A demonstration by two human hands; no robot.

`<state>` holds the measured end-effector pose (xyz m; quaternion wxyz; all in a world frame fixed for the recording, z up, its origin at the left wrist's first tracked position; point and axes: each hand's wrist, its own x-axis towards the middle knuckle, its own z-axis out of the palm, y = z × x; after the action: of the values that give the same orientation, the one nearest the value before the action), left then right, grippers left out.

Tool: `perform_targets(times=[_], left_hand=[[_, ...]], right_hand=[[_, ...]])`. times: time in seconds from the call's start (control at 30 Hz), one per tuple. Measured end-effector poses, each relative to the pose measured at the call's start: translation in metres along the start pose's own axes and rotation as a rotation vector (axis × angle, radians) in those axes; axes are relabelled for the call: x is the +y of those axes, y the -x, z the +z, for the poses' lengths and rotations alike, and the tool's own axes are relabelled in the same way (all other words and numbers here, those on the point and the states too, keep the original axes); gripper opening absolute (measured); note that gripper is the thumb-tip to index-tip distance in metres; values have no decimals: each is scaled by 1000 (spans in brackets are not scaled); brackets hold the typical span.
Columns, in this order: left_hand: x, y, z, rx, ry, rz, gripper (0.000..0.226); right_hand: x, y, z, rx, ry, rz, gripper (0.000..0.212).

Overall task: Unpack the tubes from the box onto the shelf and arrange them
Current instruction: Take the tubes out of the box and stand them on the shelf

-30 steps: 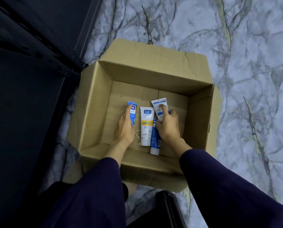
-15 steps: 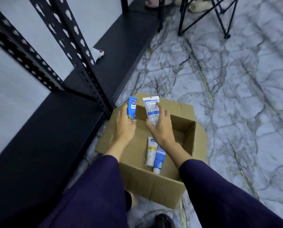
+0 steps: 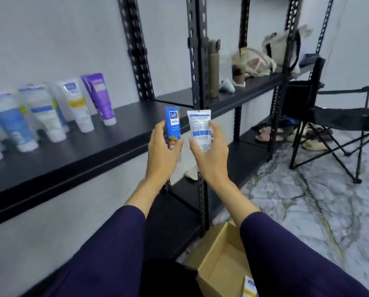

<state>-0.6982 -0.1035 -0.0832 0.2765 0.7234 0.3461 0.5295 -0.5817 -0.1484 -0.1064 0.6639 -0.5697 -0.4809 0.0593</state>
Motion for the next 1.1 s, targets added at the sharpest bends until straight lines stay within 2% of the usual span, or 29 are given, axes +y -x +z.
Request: perform_targets(times=[0.17, 0.37, 0.67, 0.9, 1.1], left_hand=[[29, -44, -87, 180, -64, 84, 52], [10, -73, -149, 274, -131, 14, 53], [-37, -88, -164, 227, -122, -130, 59], [-53, -113, -149, 114, -133, -152, 55], [-64, -136, -132, 26, -169, -173, 64]], right_hand=[[-76, -36, 63, -59, -166, -126, 62], [-115, -60, 125, -196, -251, -134, 62], [-88, -74, 179, -269, -227, -75, 75], [-57, -97, 180, -391, -47, 3, 57], [-39, -128, 187, -455, 18, 59, 45]])
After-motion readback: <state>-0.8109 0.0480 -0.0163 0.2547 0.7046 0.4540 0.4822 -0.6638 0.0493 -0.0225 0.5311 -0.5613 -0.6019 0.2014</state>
